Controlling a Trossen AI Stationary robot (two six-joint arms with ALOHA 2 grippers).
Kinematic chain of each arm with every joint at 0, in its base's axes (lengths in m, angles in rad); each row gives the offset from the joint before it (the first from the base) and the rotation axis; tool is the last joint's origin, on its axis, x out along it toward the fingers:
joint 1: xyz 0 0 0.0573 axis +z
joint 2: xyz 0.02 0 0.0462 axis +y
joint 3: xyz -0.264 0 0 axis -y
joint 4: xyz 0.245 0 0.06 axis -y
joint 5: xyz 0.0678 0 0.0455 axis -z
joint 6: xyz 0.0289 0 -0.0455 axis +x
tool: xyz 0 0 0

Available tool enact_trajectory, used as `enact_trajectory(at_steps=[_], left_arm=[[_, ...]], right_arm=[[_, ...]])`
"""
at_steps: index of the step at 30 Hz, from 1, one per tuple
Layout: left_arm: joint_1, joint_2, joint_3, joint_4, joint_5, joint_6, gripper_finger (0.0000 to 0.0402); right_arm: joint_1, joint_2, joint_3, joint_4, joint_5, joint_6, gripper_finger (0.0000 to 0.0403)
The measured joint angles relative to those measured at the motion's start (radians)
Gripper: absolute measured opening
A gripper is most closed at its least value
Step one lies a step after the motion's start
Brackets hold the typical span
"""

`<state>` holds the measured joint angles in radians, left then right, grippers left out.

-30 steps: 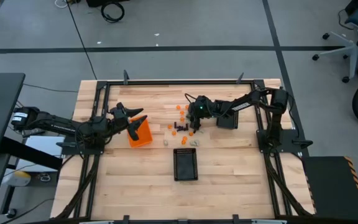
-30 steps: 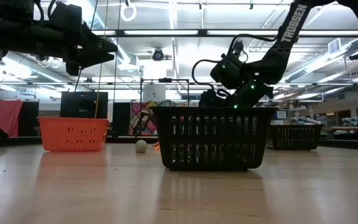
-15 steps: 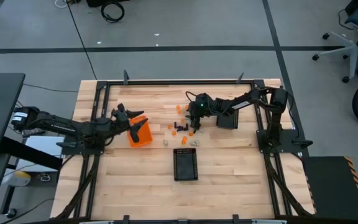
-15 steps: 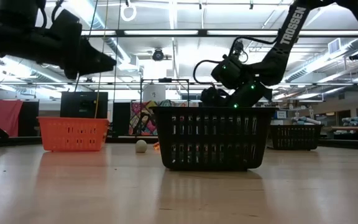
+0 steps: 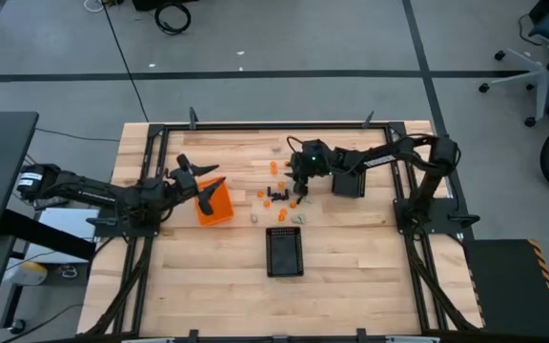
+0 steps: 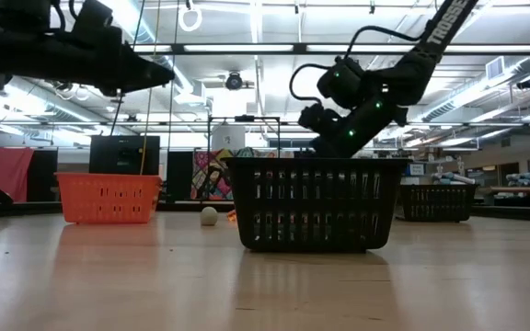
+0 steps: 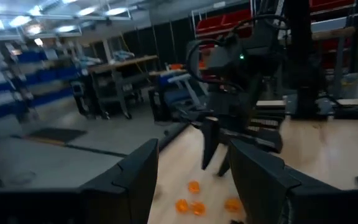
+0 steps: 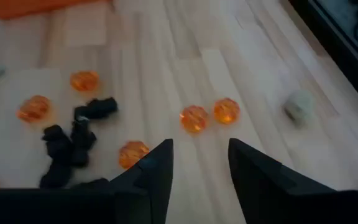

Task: Sort Halloween decoration
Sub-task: Put the orange pumpkin toy into the top black bin

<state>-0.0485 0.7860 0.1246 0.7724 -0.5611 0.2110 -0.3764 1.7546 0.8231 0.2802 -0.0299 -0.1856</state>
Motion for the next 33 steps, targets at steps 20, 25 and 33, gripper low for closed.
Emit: enact_trajectory(at_steps=[20, 25, 33], left_arm=[[0.104, 0.000, 0.000, -0.028, -0.001, -0.008, 0.0203], [0.104, 0.000, 0.000, -0.028, -0.001, -0.015, 0.0203], [0.104, 0.000, 0.000, -0.031, -0.001, -0.033, 0.0203]], right_arm=[[-0.079, 0.143, 0.238, -0.274, 0.036, 0.037, 0.0228], [-0.101, 0.181, 0.217, -0.213, -0.019, 0.044, 0.0213], [-0.084, 0.208, 0.222, -0.217, 0.013, 0.024, 0.0189]])
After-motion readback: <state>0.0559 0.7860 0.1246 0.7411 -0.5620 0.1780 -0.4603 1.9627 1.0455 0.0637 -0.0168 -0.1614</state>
